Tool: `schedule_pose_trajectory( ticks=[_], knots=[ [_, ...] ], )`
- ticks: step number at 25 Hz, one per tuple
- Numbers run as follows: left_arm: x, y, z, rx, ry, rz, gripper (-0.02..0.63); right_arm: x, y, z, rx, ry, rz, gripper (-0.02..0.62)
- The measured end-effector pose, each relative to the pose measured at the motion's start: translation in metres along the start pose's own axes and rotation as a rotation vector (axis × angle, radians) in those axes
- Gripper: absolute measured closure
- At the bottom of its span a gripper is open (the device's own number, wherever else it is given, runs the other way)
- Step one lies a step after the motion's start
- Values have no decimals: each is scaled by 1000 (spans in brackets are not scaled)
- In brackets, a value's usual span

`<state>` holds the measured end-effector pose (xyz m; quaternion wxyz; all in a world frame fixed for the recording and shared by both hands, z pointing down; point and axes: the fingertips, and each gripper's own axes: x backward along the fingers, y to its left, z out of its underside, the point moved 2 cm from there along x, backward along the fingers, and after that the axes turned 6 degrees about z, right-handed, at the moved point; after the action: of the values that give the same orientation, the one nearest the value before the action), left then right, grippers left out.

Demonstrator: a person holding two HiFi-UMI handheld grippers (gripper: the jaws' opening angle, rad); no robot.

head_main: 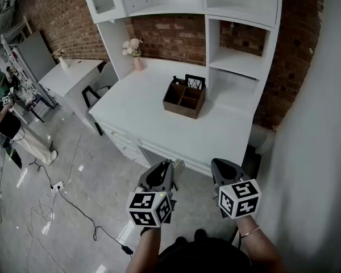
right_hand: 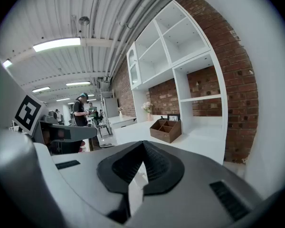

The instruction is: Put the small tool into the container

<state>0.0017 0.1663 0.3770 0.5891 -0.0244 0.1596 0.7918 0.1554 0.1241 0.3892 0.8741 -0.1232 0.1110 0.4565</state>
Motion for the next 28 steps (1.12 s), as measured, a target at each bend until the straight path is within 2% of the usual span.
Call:
schedule_pose_trajectory(
  ticks=[19, 28],
  knots=[
    [-28, 17, -2, 10, 1, -31, 540, -20, -13, 3, -24, 10, -43, 591],
    [-88, 70, -21, 1, 6, -23, 540, -96, -25, -6, -51, 30, -48, 591]
  ],
)
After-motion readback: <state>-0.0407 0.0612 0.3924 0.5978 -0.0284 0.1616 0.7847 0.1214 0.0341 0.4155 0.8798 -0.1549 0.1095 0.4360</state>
